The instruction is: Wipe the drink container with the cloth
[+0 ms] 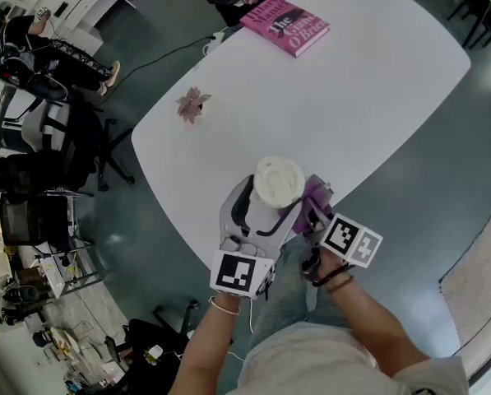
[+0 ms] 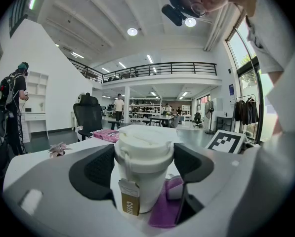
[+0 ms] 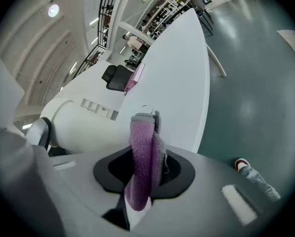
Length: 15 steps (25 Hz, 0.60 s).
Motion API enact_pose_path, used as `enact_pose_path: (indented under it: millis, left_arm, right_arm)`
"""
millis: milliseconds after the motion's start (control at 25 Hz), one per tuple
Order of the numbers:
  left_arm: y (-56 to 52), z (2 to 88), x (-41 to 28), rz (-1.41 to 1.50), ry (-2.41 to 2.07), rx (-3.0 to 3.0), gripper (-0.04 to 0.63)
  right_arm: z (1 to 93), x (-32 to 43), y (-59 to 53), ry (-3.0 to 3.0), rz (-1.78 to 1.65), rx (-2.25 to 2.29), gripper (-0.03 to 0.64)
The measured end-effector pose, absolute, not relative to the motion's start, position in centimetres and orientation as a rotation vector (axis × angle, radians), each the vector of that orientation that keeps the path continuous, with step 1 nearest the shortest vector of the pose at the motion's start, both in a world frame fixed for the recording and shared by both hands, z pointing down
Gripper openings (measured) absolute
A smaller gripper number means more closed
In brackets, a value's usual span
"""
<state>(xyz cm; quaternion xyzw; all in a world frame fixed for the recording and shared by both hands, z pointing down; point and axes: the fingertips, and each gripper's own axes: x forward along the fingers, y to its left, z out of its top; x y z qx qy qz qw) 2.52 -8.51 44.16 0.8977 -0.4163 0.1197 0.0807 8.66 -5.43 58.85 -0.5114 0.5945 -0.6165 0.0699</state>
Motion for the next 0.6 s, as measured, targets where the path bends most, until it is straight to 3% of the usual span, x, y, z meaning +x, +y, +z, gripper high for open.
enact_pose_path:
  millis: [600]
  left_arm:
    - [-8.6,44.2,2.5,0.352,-1.197,2.713,0.377]
  right_arm:
    - [58.1,9.4,-4.6,1.87,-1.883,-1.535,0.081]
